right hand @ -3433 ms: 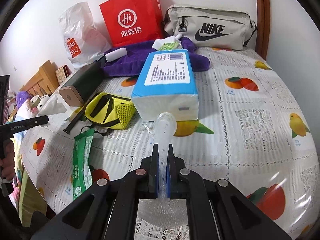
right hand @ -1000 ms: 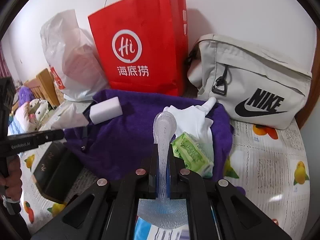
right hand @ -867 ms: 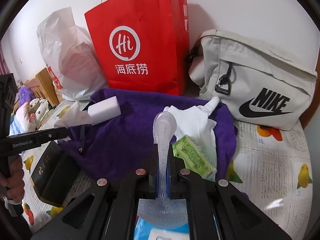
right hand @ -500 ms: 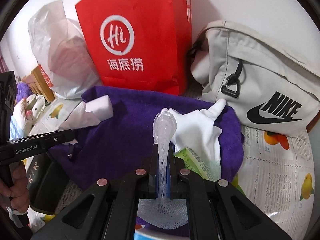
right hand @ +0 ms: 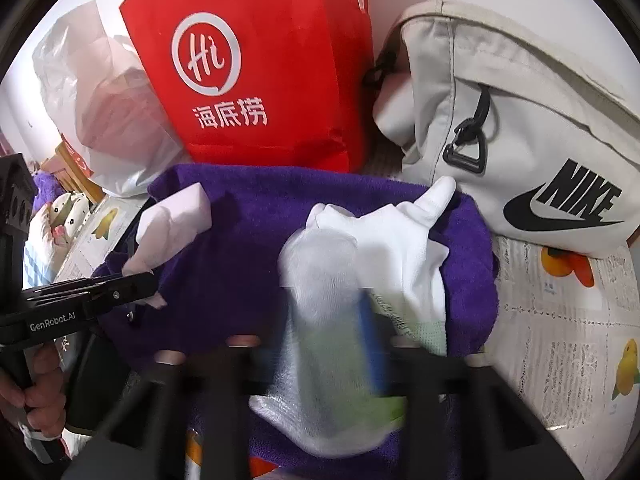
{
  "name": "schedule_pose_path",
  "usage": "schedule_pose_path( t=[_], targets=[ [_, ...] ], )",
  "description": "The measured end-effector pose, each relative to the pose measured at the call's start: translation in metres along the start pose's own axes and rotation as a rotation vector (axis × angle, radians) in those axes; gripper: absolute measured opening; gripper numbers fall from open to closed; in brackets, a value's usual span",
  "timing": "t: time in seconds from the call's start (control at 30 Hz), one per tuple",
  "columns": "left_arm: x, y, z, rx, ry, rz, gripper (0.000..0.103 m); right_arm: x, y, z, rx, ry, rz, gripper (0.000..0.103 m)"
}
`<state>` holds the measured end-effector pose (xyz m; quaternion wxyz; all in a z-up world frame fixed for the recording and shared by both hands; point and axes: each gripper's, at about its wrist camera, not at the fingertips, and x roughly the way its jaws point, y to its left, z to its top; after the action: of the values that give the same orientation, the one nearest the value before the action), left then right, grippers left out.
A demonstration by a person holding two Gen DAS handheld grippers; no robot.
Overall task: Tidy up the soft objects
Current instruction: 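Lower the sock and bag onto the towel and open both grippers, then grasp the green snack packet with the right gripper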
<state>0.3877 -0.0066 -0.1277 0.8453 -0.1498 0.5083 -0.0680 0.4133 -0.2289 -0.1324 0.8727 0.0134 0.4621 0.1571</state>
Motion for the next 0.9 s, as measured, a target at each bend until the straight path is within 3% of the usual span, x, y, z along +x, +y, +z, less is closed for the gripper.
schedule_pose_path(
  t=[0.07,0.2,0.47,0.7,0.9],
  targets=[
    [-0.003,0.002,0.000,-0.008,-0.003,-0.003,0.046,-0.008,0.002,-0.001,-0.015,-0.037,-0.018,0.068],
    [-0.016,0.005,-0.003,-0.004,-0.021,0.013,0.047,-0.023,0.008,-0.003,-0.046,-0.073,-0.050,0.068],
    [-0.060,0.011,-0.019,-0.009,-0.070,0.001,0.048,-0.068,0.024,-0.023,-0.025,-0.118,-0.033,0.068],
    [-0.102,0.016,-0.048,0.007,-0.118,0.012,0.048,-0.112,0.047,-0.055,-0.014,-0.138,-0.022,0.068],
    [-0.130,0.033,-0.084,0.017,-0.138,0.036,0.048,-0.136,0.074,-0.104,-0.013,-0.115,0.009,0.069]
  ],
)
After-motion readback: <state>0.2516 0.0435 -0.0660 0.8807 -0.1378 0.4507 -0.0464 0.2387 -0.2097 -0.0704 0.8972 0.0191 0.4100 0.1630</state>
